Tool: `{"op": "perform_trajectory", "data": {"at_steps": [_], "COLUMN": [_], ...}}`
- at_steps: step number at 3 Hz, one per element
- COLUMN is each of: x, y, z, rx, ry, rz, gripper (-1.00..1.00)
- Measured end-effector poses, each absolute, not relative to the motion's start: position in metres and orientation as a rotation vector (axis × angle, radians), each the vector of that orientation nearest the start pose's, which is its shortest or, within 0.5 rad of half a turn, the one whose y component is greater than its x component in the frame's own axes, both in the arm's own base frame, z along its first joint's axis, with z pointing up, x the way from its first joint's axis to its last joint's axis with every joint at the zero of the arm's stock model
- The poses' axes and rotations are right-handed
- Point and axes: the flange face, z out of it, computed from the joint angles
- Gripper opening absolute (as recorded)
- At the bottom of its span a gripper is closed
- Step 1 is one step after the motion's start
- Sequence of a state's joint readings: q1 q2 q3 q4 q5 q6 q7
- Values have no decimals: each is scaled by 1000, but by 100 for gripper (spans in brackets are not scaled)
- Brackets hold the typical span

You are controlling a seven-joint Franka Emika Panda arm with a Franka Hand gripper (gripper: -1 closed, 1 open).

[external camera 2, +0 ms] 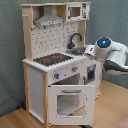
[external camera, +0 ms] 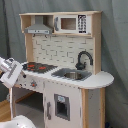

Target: Play with the kitchen

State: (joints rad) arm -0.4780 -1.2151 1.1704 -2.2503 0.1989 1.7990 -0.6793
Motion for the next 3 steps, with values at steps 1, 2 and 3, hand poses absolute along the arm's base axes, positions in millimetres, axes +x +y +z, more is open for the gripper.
{"op": "perform_trajectory", "data": {"at_steps": [1,2,3], "x": [256,265,276], "y": [363,365,367], "z": [482,470,458], "rx": [1934,1928,1917], "ry": [1264,1368,1464], "rz": [127,115,113], "gripper": [100,100,100]}}
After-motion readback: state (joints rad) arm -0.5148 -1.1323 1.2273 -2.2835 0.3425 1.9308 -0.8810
